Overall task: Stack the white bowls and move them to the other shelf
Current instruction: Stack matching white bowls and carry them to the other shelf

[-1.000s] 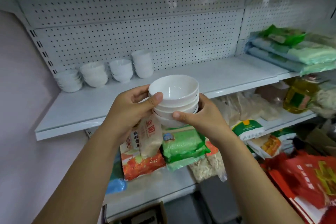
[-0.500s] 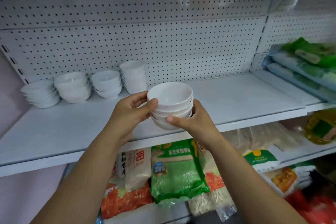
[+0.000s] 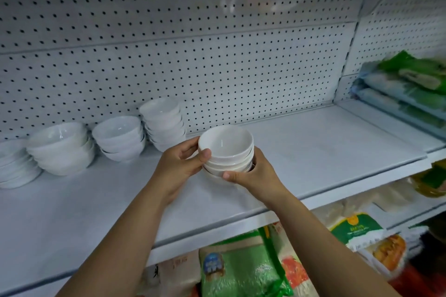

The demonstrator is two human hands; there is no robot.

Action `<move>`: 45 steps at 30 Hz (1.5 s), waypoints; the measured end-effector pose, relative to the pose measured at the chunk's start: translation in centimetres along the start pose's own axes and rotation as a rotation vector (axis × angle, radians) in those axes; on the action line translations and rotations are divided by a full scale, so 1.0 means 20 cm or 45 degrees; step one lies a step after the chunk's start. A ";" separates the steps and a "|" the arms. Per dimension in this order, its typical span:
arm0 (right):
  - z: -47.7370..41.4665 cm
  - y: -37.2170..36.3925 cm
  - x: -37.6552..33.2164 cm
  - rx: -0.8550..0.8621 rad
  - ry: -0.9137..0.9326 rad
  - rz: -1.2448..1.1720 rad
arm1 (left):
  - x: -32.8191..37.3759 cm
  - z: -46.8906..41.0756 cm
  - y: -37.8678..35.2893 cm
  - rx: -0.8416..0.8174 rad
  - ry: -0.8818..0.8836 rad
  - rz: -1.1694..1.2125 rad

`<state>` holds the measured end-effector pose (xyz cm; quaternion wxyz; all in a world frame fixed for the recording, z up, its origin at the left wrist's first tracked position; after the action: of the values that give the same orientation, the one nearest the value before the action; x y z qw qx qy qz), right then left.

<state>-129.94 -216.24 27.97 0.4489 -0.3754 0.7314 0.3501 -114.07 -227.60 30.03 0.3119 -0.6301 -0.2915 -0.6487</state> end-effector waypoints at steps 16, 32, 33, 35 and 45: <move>-0.19 -0.12 0.21 -0.019 -0.008 0.152 | -0.08 -0.22 0.12 -0.045 0.004 -0.048; -0.60 -0.17 0.32 0.196 -0.091 0.409 | -0.28 -0.10 0.40 0.538 -0.030 -1.512; -0.63 -0.18 0.33 0.196 -0.135 0.413 | -0.27 -0.10 0.39 0.534 -0.027 -1.533; -0.67 -0.20 0.35 0.188 -0.190 0.406 | -0.28 -0.10 0.39 0.531 -0.021 -1.556; -0.75 -0.22 0.37 0.150 -0.310 0.446 | -0.30 -0.09 0.39 0.482 0.054 -1.572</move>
<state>-134.29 -232.83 25.68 0.4875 -0.1707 0.7450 0.4221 -109.07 -233.70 23.83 -0.0073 -0.2676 -0.7035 -0.6584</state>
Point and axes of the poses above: each hand's wrist, its own z-axis away from the middle knuckle, its own y-axis out of the back of the hand, x = y × z, the point moved 9 cm from there along -z, towards the middle knuckle, and after that the axes turned 7 degrees about y, right-handed, at the moved point
